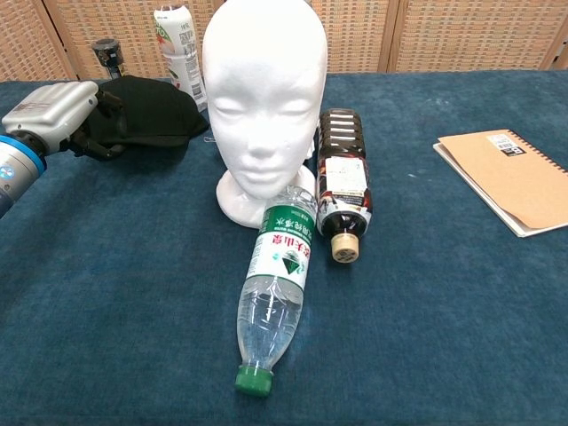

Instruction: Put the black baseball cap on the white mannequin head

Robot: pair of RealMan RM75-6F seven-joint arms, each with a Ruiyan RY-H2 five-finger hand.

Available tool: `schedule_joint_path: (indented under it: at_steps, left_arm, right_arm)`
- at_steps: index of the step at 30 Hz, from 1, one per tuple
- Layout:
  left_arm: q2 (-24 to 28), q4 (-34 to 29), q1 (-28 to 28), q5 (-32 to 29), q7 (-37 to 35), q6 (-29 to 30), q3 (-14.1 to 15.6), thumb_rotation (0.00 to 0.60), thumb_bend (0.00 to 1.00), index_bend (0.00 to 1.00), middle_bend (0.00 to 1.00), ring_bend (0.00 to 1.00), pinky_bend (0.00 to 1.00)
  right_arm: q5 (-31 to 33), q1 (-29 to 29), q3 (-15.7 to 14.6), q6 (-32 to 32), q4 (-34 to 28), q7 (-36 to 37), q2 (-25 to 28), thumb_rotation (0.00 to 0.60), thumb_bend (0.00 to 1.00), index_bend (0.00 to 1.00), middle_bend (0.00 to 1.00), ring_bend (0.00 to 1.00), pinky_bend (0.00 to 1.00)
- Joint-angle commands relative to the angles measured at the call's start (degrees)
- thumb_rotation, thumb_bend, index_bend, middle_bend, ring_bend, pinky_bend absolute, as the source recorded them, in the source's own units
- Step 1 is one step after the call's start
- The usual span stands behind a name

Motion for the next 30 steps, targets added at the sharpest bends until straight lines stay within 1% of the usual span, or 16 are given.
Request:
schedule_joint_path:
  at_steps: [1, 2, 6, 8, 9, 10, 12, 16, 19, 24, 30]
  left_arm:
    - [-0.15, 0.85, -0.52, -0.57, -1.15, -1.21, 0.19, 0.6, 0.49, 0.52, 0.35, 0.26, 0.45]
    - [-0.09, 0.94, -0.55, -0.6, -1.51, -1.19, 0.23, 0.6, 0.51, 0.52, 0.35, 0.26, 0.47]
    - [0.31, 0.66, -0.02, -0.47, -3.65, 0.19, 0.55, 0.6, 0.59, 0.53, 0.35, 0.26, 0.6]
    - [0.54, 0.66, 0.27, -0.13, -4.58, 0.91, 0.94, 0.6, 0.61, 0.59, 0.35, 0.29, 0.65]
    - [0.63, 0.72, 0.44, 0.12, -5.25, 1.57, 1.09, 0.6, 0.61, 0.64, 0.37, 0.32, 0.68]
    - [0.67, 0.98, 0.64, 0.5, -6.2, 2.33, 1.38, 0.6, 0.63, 0.7, 0.39, 0.35, 0.7]
    - [0.76, 1.45, 0.95, 0.87, -7.37, 3.22, 1.73, 0.6, 0.64, 0.75, 0.43, 0.38, 0.72]
    - [1.54, 1.56, 1.32, 1.68, -9.54, 4.45, 2.46, 0.6, 0.64, 0.79, 0.51, 0.44, 0.75]
    - [2.59, 1.08, 1.6, 2.55, -11.73, 5.63, 3.06, 0.6, 0.66, 0.82, 0.53, 0.46, 0.76]
    - [4.1, -0.22, 2.22, 3.87, -14.57, 9.22, 3.46, 0.6, 0.7, 0.85, 0.55, 0.47, 0.78]
    - [7.08, -3.27, 3.05, 6.08, -15.54, 14.12, 4.24, 0.6, 0.74, 0.86, 0.57, 0.49, 0.79]
  right_arm:
    - [0.01, -0.13, 0.1, 0.32, -0.21, 0.02, 0.17, 0.6, 0.09, 0.34, 0.38, 0.4, 0.34]
    - [0.0, -0.18, 0.12, 0.43, -0.29, 0.05, 0.23, 0.6, 0.09, 0.34, 0.38, 0.4, 0.34]
    - [-0.18, -0.22, 0.14, 0.61, -0.26, 0.37, 0.29, 0.6, 0.09, 0.34, 0.38, 0.4, 0.34]
    - [-0.24, -0.18, 0.1, 0.51, -0.17, 0.46, 0.27, 0.6, 0.09, 0.34, 0.38, 0.41, 0.34]
    - [-0.29, -0.16, 0.1, 0.51, -0.13, 0.52, 0.27, 0.6, 0.09, 0.34, 0.38, 0.41, 0.34]
    - [-0.32, -0.16, 0.12, 0.55, -0.07, 0.6, 0.25, 0.6, 0.09, 0.34, 0.38, 0.41, 0.34]
    - [-0.36, -0.21, 0.15, 0.68, 0.0, 0.77, 0.26, 0.6, 0.09, 0.34, 0.38, 0.41, 0.34]
    - [-0.39, -0.27, 0.18, 0.81, 0.08, 1.11, 0.32, 0.6, 0.09, 0.34, 0.38, 0.41, 0.34]
    - [-0.46, -0.3, 0.21, 0.92, 0.1, 1.26, 0.35, 0.6, 0.09, 0.34, 0.38, 0.41, 0.34]
    - [-0.5, -0.24, 0.24, 0.85, 0.17, 1.31, 0.31, 0.6, 0.09, 0.34, 0.38, 0.41, 0.34]
    - [-0.58, -0.17, 0.25, 0.78, 0.41, 1.57, 0.19, 0.6, 0.09, 0.34, 0.38, 0.41, 0.34]
